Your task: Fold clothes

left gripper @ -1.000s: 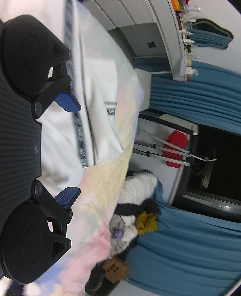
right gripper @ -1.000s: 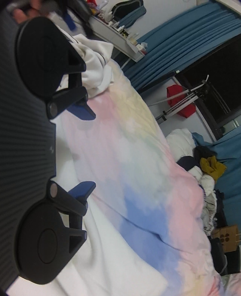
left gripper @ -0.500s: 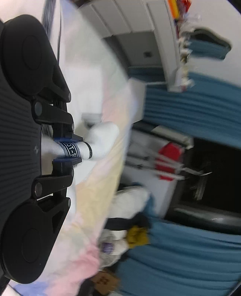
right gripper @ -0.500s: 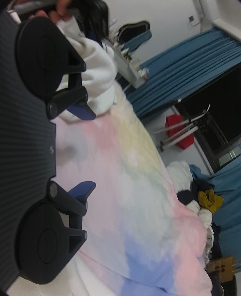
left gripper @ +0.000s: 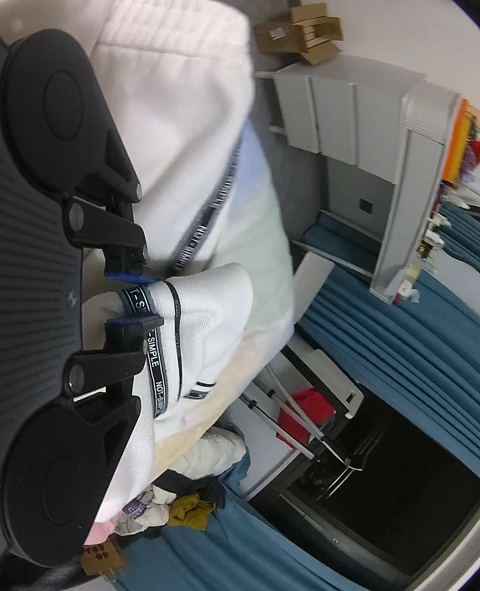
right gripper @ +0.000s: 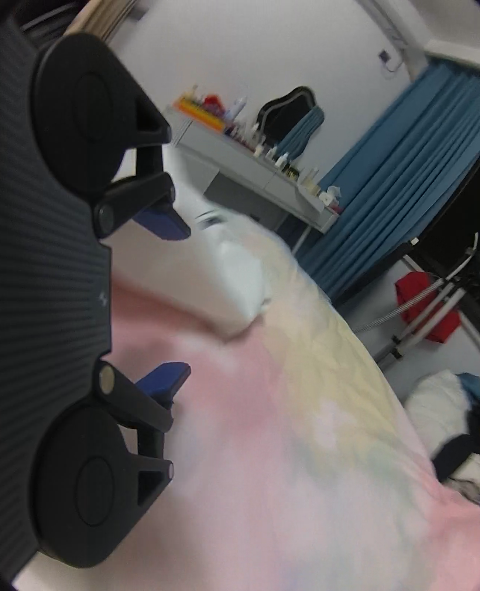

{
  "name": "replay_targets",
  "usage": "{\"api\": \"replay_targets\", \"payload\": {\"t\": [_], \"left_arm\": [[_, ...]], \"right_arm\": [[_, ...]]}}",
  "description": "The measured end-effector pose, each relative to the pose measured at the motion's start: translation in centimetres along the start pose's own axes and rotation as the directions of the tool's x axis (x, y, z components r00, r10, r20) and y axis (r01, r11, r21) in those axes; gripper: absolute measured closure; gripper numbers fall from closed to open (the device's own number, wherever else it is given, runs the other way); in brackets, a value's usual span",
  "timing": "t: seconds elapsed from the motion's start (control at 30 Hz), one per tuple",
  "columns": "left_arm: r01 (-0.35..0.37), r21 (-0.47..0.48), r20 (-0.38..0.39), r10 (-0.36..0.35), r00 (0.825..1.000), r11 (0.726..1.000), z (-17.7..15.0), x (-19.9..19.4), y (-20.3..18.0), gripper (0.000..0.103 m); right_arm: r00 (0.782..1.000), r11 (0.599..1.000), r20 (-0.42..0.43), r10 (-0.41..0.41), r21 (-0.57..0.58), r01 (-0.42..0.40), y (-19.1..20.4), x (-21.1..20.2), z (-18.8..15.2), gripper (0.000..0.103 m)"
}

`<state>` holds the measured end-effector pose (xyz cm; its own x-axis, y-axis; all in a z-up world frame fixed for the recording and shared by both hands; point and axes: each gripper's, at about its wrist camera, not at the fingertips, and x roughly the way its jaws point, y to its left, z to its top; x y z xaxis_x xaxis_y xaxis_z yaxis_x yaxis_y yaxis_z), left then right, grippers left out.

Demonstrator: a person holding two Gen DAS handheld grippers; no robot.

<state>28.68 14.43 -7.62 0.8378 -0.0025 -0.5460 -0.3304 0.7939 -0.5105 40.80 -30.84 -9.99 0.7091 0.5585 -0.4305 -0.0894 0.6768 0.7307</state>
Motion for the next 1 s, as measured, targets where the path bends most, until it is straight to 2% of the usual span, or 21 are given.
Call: {"api": "replay_targets", "payload": {"t": [0.07,0.23,0.33,0.37,0.4,0.47,0.6,0.63,0.67,0.73,0.83,0.93,1.0], "left_arm": [[0.015,-0.02,0.0,-0.015,1.0,1.0,0.2,0.6,1.2,0.084],[0.067,-0.01,0.027,-0.067,0.997,0.998,-1.1,1.0,2.6,0.082],[0.11,-0.03,0.028,-0.109,0.994,0.993,-1.5,1.7,3.1,0.082],[0.121,-0.032,0.028,-0.121,0.992,0.992,-1.6,1.9,3.2,0.082],[0.133,-0.033,0.029,-0.132,0.991,0.991,-1.8,2.0,3.2,0.082],[0.161,-0.037,0.034,-0.16,0.987,0.986,-1.9,1.9,3.2,0.081],[0.234,-0.022,0.074,-0.232,0.97,0.972,-1.9,0.9,2.5,0.072],[0.258,-0.007,0.084,-0.256,0.963,0.966,-1.9,0.5,2.1,0.061],[0.286,0.01,0.086,-0.286,0.954,0.958,-2.3,0.1,1.6,0.044],[0.404,0.035,0.035,-0.405,0.914,0.914,-2.7,0.1,0.7,0.032],[0.491,0.058,-0.021,-0.49,0.871,0.869,-3.8,0.1,-0.5,0.025],[0.529,0.107,-0.053,-0.527,0.848,0.842,-5.2,0.1,-1.6,0.021],[0.539,0.147,-0.097,-0.53,0.842,0.829,-6.2,0.5,-2.4,0.021]], "right_arm": [[1.0,0.999,-0.023,0.004,0.039,-0.003,0.3,3.8,1.9,0.027],[0.979,0.995,-0.177,-0.098,0.002,0.1,1.1,12.4,4.1,0.03],[0.967,0.989,-0.206,-0.15,-0.032,0.146,1.8,15.1,4.4,0.061],[0.965,0.986,-0.204,-0.167,-0.053,0.159,2.1,15.5,4.4,0.077],[0.966,0.985,-0.195,-0.171,-0.055,0.163,2.3,15.0,4.6,0.084],[0.968,0.984,-0.175,-0.178,-0.059,0.17,2.7,14.2,5.0,0.088],[0.987,0.981,-0.004,-0.161,-0.108,0.16,5.0,9.5,7.8,0.093],[0.987,0.98,0.04,-0.155,-0.121,0.158,5.5,8.3,8.5,0.093],[0.984,0.976,0.103,-0.147,-0.148,0.161,6.3,6.5,9.3,0.093],[0.964,0.966,0.226,-0.138,-0.183,0.181,7.0,3.0,11.1,0.093],[0.907,0.947,0.4,-0.132,-0.219,0.234,7.5,-2.8,13.6,0.093],[0.855,0.932,0.473,-0.212,-0.165,0.323,4.2,-6.7,12.0,0.093],[0.814,0.917,0.517,-0.265,-0.126,0.378,1.9,-9.3,10.8,0.093]]}}
